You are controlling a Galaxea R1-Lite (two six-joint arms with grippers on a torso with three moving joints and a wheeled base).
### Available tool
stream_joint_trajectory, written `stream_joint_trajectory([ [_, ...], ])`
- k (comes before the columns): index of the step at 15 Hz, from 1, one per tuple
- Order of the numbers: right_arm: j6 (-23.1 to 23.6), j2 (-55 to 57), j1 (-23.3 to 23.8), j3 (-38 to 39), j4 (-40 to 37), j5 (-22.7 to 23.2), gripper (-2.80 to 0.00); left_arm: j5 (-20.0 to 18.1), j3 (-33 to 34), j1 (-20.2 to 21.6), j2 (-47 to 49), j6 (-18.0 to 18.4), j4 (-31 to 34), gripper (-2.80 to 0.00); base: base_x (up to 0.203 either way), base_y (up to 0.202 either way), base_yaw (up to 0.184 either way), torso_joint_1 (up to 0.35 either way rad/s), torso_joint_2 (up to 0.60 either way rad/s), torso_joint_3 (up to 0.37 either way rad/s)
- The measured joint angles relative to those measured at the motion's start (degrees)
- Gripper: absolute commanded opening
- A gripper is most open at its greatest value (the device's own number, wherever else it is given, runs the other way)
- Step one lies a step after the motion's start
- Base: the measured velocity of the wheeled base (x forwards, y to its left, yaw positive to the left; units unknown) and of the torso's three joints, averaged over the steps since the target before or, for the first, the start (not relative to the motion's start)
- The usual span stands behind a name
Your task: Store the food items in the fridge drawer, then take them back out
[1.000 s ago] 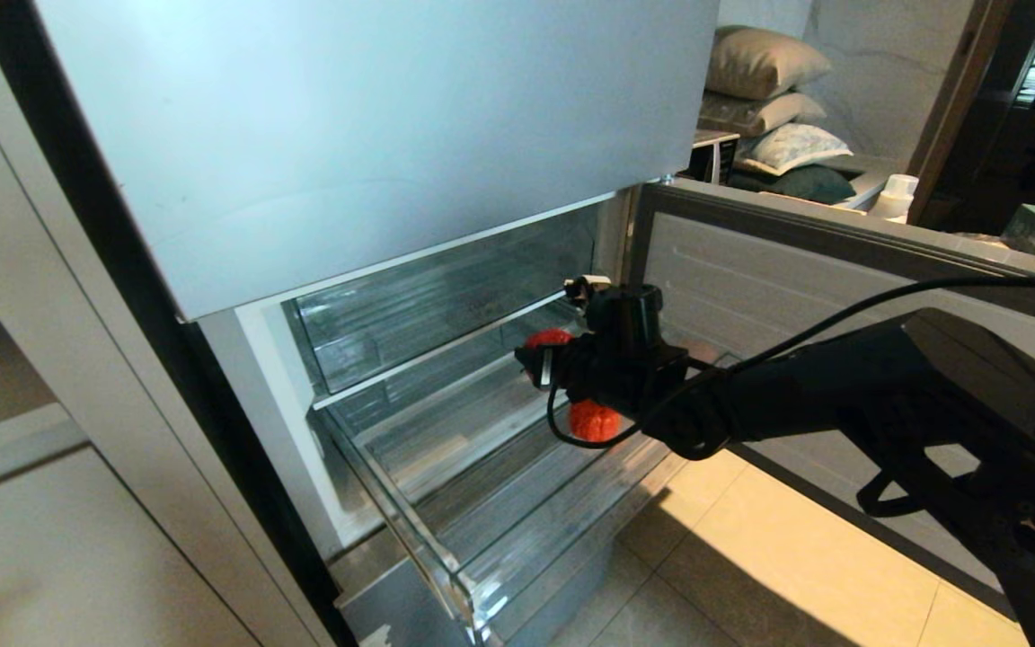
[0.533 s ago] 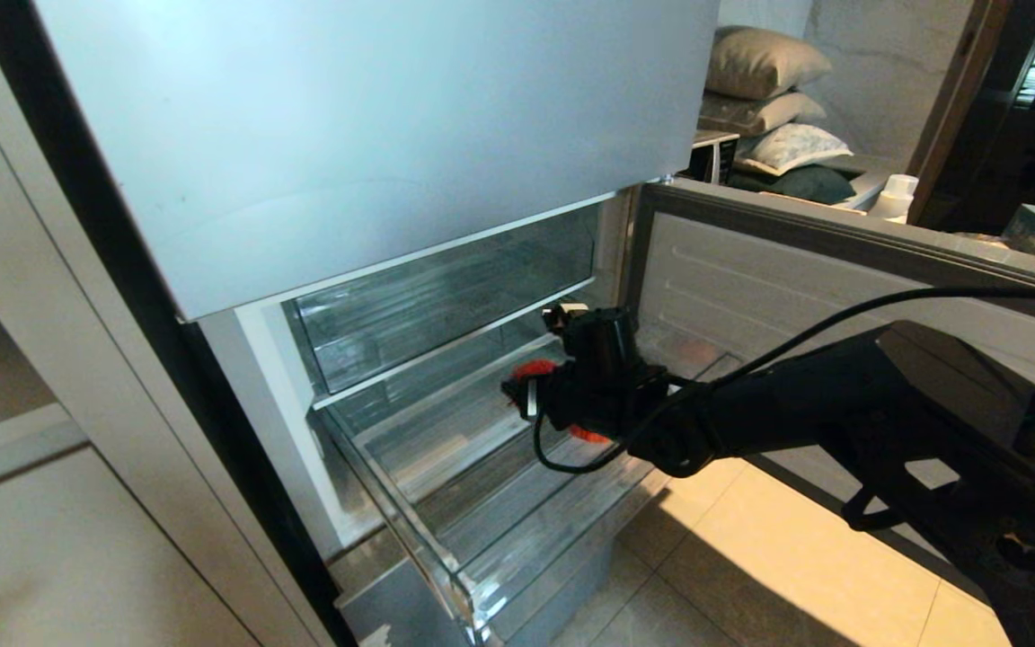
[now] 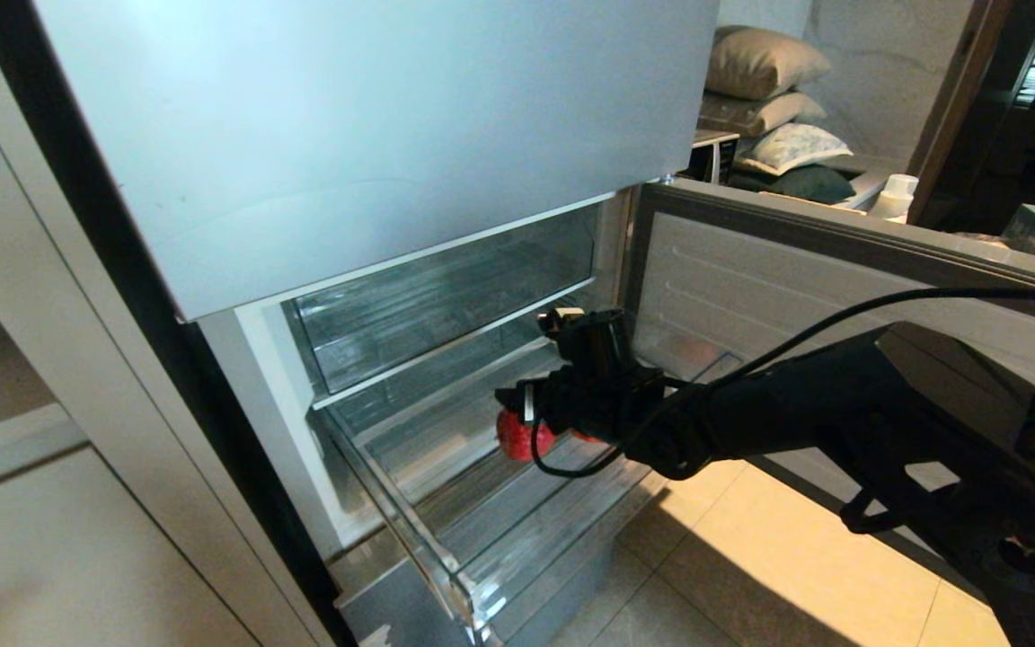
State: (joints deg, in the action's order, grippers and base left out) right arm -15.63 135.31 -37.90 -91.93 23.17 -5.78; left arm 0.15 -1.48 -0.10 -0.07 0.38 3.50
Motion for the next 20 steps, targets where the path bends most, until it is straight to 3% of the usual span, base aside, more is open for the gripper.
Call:
stream_joint_trajectory([
  [2,0.02,-0.76,-0.05,-0.02,-0.58,-0.09,0.0,0.01,0.0,0.0,0.0,-0.02,0.0,-2.8,0.0,0.0,0.0,0.0,0.0,0.0],
  [3,-0.1,-1.45,-0.18,0.0,-1.19,-0.26,-2.8,0.01,0.0,0.0,0.0,0.0,-0.02,-2.8,0.0,0.0,0.0,0.0,0.0,0.0],
  [9,0.06,-14.89,-0.78,6.23,-4.23,-2.21,-2.8,0.01,0.0,0.0,0.0,0.0,-0.02,-2.8,0.0,0.0,0.0,0.0,0.0,0.0],
  [13,-0.21,-30.61,-2.05,18.27,-11.82,-2.38,-2.8,0.01,0.0,0.0,0.0,0.0,0.0,-2.8,0.0,0.0,0.0,0.0,0.0,0.0],
  [16,-0.49,-42.58,-5.56,31.81,-19.56,-2.35,-2.8,0.01,0.02,0.0,0.0,-0.02,0.0,-2.8,0.0,0.0,0.0,0.0,0.0,0.0],
  [20,-2.32,-46.75,-8.24,40.54,-25.68,-2.35,-2.8,0.01,0.02,0.0,0.0,0.0,0.0,-2.8,0.0,0.0,0.0,0.0,0.0,0.0],
])
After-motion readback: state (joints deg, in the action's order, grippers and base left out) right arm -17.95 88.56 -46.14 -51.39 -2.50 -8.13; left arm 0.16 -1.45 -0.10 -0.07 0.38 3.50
